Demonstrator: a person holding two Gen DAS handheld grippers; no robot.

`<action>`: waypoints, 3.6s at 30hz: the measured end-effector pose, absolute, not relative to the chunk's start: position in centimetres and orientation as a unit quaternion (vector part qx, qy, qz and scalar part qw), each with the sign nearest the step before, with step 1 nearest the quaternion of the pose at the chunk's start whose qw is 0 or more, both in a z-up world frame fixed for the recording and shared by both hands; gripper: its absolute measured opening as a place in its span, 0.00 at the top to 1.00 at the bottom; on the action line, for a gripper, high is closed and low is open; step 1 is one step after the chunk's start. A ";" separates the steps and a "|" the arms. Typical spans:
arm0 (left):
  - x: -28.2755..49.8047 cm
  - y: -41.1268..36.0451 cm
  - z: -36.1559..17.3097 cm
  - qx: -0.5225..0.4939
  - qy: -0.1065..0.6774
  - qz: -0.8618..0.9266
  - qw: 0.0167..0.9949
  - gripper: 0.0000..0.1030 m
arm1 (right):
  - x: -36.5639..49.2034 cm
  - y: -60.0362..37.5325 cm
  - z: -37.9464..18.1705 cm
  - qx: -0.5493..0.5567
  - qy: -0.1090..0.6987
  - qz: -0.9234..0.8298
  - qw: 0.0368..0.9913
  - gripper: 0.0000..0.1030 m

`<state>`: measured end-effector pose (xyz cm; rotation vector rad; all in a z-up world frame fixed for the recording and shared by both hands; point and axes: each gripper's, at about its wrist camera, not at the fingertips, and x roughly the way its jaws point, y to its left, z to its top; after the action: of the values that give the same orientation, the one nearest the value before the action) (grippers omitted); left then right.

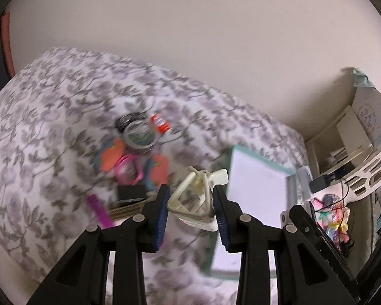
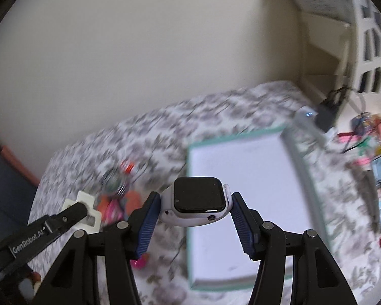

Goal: Organize rigid objects
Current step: 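Carry the smartwatch and cream clip over the white tray with both tools, then open both grippers to drop the clip and smartwatch into the tray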

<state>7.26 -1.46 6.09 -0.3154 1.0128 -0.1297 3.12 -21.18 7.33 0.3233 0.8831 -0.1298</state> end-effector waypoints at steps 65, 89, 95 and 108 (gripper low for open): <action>17.7 -16.6 -3.9 -0.017 0.552 -0.089 0.829 0.50 | 13.1 -33.4 -3.4 0.134 0.531 -0.185 0.816 0.41; 18.6 -14.2 -4.2 -0.011 0.557 -0.031 0.830 0.21 | 13.1 -32.9 -2.2 0.110 0.526 -0.181 0.824 0.31; 18.7 -13.8 -4.3 -0.014 0.557 -0.024 0.830 0.21 | 13.0 -32.7 -1.0 0.105 0.513 -0.179 0.833 0.28; 19.0 -11.8 -3.0 -0.034 0.526 -0.004 0.850 0.02 | 12.6 -32.6 1.5 0.094 0.490 -0.191 0.845 0.10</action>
<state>18.98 -11.79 -2.98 -0.0716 1.1086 -0.0089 12.60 -32.60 1.50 0.1979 1.0338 -0.4030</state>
